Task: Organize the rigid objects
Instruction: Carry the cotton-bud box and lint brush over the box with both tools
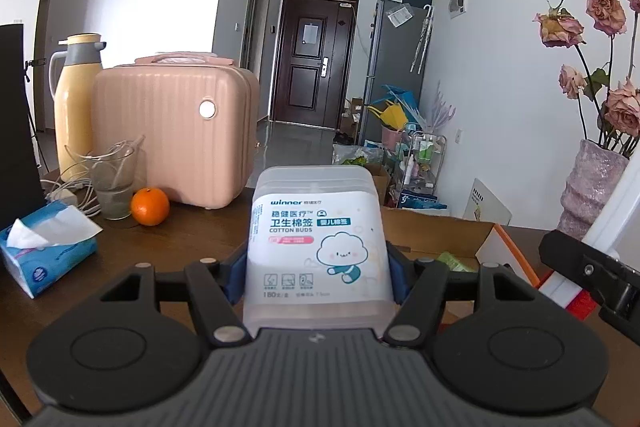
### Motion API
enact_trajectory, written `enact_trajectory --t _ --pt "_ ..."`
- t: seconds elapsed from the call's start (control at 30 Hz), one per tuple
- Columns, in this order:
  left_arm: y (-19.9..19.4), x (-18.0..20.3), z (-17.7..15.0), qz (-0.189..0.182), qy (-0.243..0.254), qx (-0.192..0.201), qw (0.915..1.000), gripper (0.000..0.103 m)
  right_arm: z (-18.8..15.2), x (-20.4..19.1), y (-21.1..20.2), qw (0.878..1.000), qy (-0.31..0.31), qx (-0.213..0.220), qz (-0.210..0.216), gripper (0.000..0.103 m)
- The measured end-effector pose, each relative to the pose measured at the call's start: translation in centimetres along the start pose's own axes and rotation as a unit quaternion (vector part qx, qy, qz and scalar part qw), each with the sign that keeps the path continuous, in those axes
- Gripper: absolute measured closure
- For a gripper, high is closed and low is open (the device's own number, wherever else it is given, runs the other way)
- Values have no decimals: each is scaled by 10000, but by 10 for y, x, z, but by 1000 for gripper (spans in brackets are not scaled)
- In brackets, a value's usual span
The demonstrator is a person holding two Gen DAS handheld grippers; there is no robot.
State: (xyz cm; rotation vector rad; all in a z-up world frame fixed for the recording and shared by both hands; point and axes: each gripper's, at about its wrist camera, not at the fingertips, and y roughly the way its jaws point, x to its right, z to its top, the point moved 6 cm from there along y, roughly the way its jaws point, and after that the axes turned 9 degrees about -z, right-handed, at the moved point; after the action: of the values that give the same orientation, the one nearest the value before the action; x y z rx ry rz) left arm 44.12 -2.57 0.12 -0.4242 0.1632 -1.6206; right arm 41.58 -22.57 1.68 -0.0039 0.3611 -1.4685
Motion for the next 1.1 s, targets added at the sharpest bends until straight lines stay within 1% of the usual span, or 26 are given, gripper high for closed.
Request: enact_trajectory --t 0.4,0.87,1.0,1.1 --pt "47 -8 9 -5 -74 -133 9999 37 10 4 47 9999 85 40 -35 49" --pt "101 -3 23 -45 67 -146 9999 37 20 11 99 9998 153 43 -118 49" --pt "118 -2 24 -53 115 -201 9997 37 19 12 117 9998 147 -34 -146 49" --pt "131 1 23 -57 195 -267 9994 37 16 13 132 9996 124 -167 -185 49"
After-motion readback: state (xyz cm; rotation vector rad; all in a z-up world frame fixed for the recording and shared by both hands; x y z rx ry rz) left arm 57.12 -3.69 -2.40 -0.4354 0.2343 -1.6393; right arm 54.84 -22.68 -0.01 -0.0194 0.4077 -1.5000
